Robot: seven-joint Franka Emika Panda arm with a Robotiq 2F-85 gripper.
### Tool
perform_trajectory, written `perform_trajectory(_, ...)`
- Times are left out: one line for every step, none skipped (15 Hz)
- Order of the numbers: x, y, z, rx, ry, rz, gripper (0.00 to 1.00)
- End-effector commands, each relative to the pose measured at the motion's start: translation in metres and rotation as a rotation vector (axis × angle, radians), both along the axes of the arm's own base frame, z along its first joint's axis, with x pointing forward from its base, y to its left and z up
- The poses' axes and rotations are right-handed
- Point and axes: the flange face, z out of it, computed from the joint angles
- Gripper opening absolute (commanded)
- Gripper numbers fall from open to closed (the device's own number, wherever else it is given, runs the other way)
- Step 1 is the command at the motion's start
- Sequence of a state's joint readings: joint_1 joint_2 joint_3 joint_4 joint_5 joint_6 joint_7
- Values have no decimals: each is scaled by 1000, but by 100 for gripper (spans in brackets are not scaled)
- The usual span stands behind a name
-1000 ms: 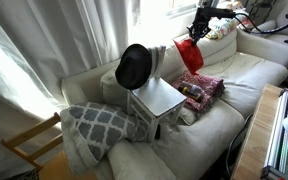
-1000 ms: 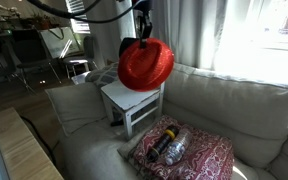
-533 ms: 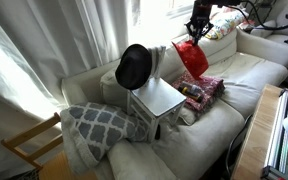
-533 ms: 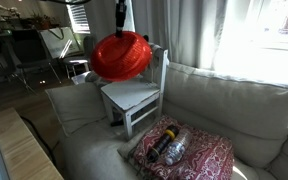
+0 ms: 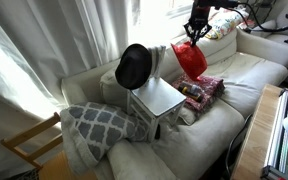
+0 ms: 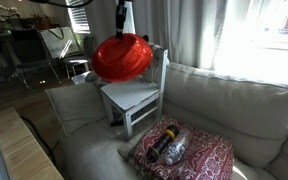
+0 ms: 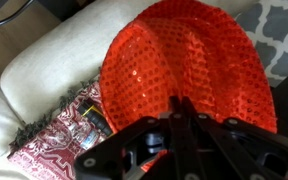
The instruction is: Remove the caps from the chair ears starting with the orange hat and stack them on the chair seat
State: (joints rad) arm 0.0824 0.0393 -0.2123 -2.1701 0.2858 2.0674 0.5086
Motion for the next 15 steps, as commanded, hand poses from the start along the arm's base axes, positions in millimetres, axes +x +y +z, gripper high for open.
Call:
perform_trajectory(11, 35, -31, 49, -15, -189, 1)
perform_trajectory(16, 45, -39, 57, -26, -242, 1)
perform_trajectory(20, 52, -46, 57, -39, -294, 1)
perform_trajectory(25, 58, -57, 28, -47, -343, 1)
perform_trajectory(28, 61, -68, 8, -38, -390, 1)
perform_trajectory(31, 63, -78, -7, -30, -441, 1)
perform_trajectory(33, 66, -88, -16, -6, -491, 1)
perform_trajectory(35, 67, -97, -28, 13, -541, 1)
perform_trajectory(36, 68, -106, -34, 48, -586, 1)
perform_trajectory(37, 69, -116, -42, 78, -634, 1)
perform_trajectory(37, 70, -126, -40, 112, -681, 1)
perform_trajectory(39, 71, -133, -36, 147, -727, 1)
perform_trajectory(41, 72, -141, -23, 186, -767, 1)
perform_trajectory(42, 73, -149, -19, 218, -805, 1)
perform_trajectory(45, 75, -157, -3, 251, -839, 1)
